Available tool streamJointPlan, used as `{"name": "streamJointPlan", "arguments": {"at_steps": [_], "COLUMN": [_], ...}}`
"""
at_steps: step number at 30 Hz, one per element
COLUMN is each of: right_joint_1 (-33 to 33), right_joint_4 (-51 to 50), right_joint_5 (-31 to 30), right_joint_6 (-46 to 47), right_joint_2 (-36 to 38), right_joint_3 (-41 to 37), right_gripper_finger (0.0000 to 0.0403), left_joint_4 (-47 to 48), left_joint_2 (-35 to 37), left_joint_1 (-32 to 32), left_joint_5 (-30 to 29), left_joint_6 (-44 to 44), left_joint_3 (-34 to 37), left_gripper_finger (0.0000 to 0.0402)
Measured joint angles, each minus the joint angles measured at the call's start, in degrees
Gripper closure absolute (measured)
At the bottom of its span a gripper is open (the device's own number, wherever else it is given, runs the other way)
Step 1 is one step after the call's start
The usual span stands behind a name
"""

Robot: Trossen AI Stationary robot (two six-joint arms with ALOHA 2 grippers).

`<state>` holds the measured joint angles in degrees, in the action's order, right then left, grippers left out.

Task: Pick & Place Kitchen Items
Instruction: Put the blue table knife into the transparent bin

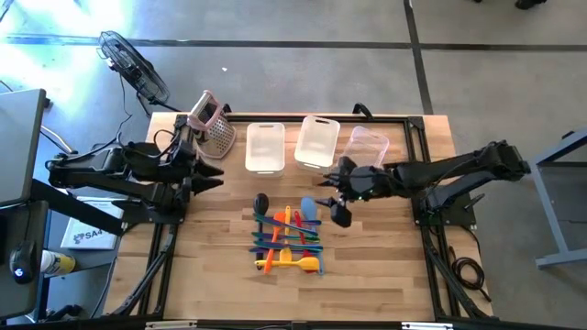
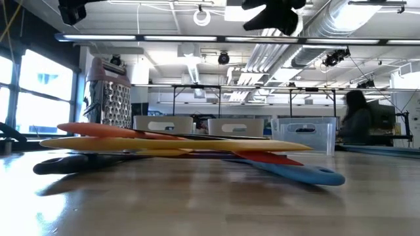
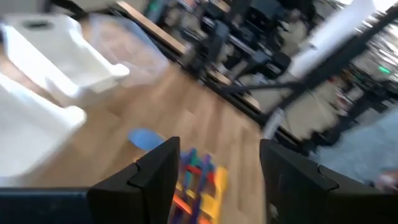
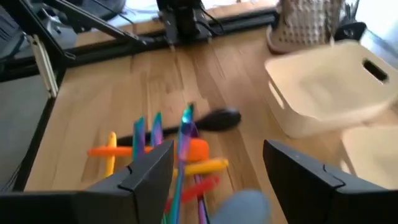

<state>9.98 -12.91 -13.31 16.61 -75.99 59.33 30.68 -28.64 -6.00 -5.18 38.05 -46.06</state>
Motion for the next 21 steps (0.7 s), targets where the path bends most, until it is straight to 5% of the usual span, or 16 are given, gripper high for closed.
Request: {"name": "streamJointPlan", "arguments": {"at_steps": [5, 21], "right_joint_1": [3.08, 7.85], "right_joint_4": [4.21, 9.40], "right_joint_5": [-2.14, -7.49], "right_joint_6": [1.54, 4.32], "right_joint_2": [-4.32, -18.24], "right_joint_3": [0.00, 0.00], "right_gripper_finger": [0.0163, 0.0163], "left_joint_4": [0.32, 0.83], "left_joint_2": [0.00, -0.78], "left_joint_1": [-0.02, -0.02], "left_joint_5": [5.47, 4.43], "left_joint_6": [1.59, -2.26], "left_joint_3": [0.00, 0.00], "left_gripper_finger": [0.0185, 0.0185]}}
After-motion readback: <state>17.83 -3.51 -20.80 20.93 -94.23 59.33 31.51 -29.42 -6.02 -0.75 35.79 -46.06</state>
